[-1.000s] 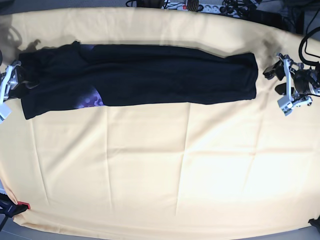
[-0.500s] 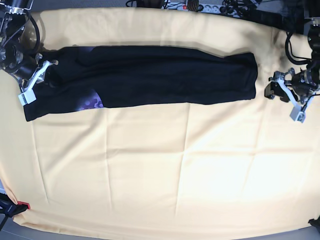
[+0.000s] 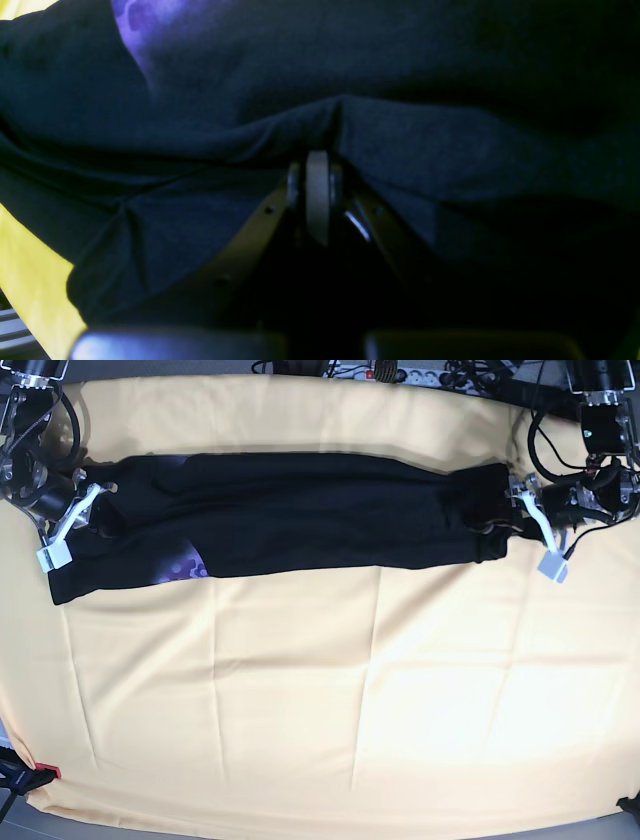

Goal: Fold the T-shirt properly
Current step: 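Grasp both ends of the folded strip with both grippers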

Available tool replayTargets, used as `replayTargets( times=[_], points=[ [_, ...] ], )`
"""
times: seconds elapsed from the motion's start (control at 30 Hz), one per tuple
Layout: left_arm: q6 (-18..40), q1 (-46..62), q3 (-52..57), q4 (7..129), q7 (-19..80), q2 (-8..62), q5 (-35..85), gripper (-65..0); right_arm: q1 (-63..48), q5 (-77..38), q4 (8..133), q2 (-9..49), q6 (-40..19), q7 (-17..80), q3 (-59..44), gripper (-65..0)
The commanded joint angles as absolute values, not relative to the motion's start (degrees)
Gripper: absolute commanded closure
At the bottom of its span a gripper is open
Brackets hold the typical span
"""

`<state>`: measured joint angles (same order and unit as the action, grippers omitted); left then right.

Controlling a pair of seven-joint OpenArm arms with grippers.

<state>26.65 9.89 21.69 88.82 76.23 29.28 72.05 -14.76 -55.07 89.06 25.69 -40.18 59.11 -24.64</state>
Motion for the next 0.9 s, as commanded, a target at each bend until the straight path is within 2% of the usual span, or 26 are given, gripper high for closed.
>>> replayTargets(
  times=[0.0,0.07,0.1,0.13,0.2,0.23,0.3,0.33,0.47,0.5,0.73,0.87],
  points=[
    [27.09,9.98,21.78,89.12,77.71,30.35,73.01,-39.1,-14.41,-54.39,89.34,26.72,-40.00,59.11,-25.12,0.0],
    [27.99,9.96,21.78,89.12,77.60,30.35,74.41,-36.9,-14.44,-54.43,89.34,26.70,-40.00,59.11,-25.12,0.0],
    [28.36,9.78,21.78,89.12,77.30,30.37,74.39,-32.7,-14.44,-54.59,89.34,26.70,-40.00,59.13,-25.12,0.0],
    [28.38,9.76,21.80,89.12,76.44,30.55,73.97,-26.0,-14.44,-54.68,89.34,26.70,-40.00,59.13,-25.12,0.0],
    [28.27,9.61,21.85,89.12,74.24,31.09,72.12,-6.7,-14.44,-55.90,89.36,26.70,-40.00,59.59,-25.12,0.0],
    [28.23,9.63,21.85,89.12,72.58,31.51,70.76,0.0,-14.41,-57.01,89.41,26.72,-40.00,60.03,-25.12,0.0],
    [26.94,9.63,21.85,89.12,69.23,32.45,68.18,0.0,-14.41,-59.81,89.54,26.83,-40.00,60.42,-25.12,0.0],
    [25.82,9.56,21.85,89.12,67.55,32.88,66.92,0.0,-14.39,-61.69,89.60,26.87,-40.00,60.42,-25.15,-3.7],
    [25.28,9.21,21.87,89.12,65.56,35.11,64.49,0.0,-13.58,-67.85,90.00,28.01,-40.00,60.47,-25.23,-32.1],
    [25.28,9.10,21.89,89.12,65.58,35.70,64.47,0.0,-13.13,-69.10,90.21,28.36,-40.00,60.69,-25.26,-36.1],
    [25.76,8.69,21.89,89.12,65.49,43.68,60.53,0.0,-8.14,-81.97,92.66,28.73,-40.00,71.16,-28.67,-36.8],
    [25.74,8.69,21.89,89.12,65.25,49.47,59.68,0.0,-7.73,-84.66,92.64,28.71,-40.00,76.16,-32.32,-36.8]
  ],
)
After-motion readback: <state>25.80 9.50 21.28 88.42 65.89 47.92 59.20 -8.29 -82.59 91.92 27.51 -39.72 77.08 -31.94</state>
